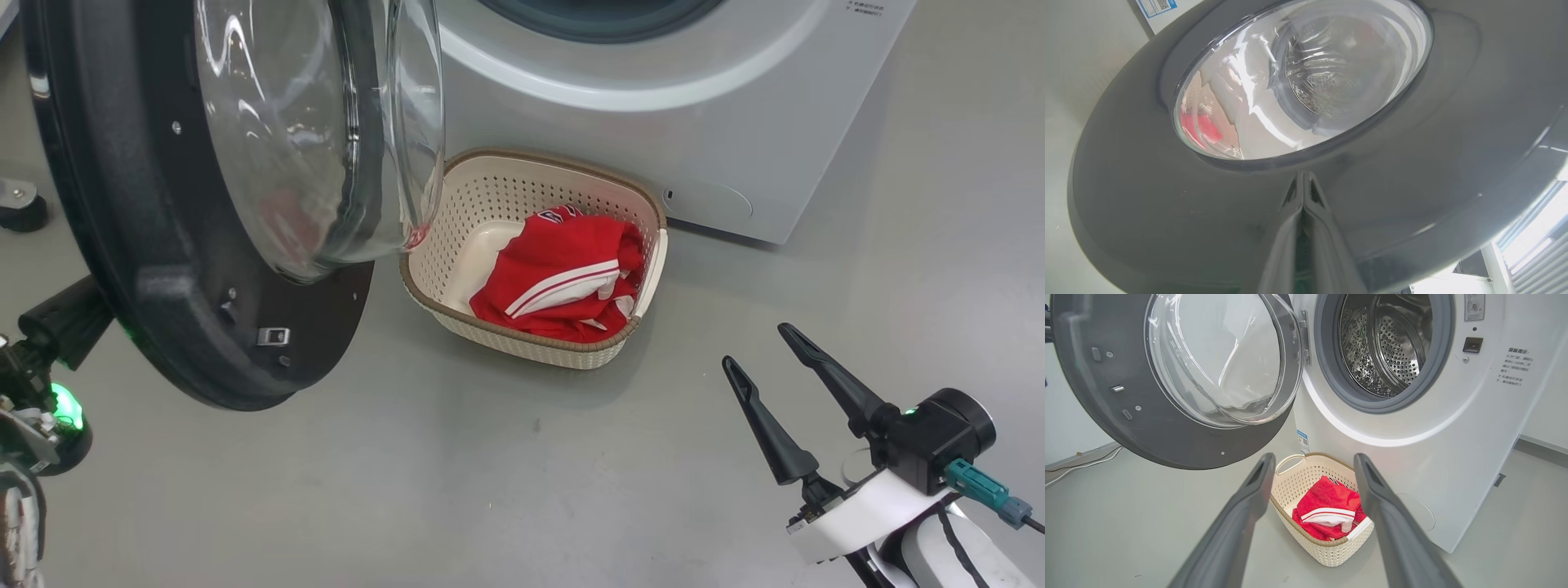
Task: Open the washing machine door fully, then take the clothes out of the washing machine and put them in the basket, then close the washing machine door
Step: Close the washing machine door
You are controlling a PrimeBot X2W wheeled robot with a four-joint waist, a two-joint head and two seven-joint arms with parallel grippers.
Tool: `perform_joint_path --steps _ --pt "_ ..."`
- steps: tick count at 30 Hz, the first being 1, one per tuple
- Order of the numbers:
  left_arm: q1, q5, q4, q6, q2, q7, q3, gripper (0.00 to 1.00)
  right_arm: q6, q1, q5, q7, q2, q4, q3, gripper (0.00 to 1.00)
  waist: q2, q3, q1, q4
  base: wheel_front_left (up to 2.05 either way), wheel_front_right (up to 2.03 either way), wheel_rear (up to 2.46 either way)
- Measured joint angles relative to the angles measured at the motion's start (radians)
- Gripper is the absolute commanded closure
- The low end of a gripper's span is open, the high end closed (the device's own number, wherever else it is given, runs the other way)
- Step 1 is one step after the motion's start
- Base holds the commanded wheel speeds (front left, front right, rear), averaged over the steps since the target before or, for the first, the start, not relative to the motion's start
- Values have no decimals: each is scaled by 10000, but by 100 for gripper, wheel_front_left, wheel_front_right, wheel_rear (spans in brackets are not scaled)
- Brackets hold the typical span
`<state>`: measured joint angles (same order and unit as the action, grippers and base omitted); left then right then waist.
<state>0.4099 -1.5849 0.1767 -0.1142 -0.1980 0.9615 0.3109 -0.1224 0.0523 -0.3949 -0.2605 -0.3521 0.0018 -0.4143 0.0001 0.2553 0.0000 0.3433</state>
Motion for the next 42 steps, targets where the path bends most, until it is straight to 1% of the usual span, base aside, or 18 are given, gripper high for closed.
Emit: perform_joint_path --steps 9,24,26,38,42 --pt "-221 -94 -593 -48 307 236 -221 100 0 12 -2 0 42 4 6 0 0 -25 0 -59 0 0 0" --pt "-380 -171 -1066 -52 1139 105 -520 100 0 108 -2 0 96 52 -98 0 0 -98 0 -232 0 0 0" --pt "-399 -171 -1076 -52 1160 75 -504 100 0 148 -2 0 117 59 -148 0 0 -107 0 -268 0 0 0" --pt "-519 -274 -1212 -54 1524 -470 -514 100 0 267 -100 0 242 142 -240 0 0 -137 0 -833 0 0 0" --pt "-520 -326 -1204 -54 1563 -656 -552 100 0 330 -125 0 291 196 -253 0 0 -143 0 -1056 0 0 0"
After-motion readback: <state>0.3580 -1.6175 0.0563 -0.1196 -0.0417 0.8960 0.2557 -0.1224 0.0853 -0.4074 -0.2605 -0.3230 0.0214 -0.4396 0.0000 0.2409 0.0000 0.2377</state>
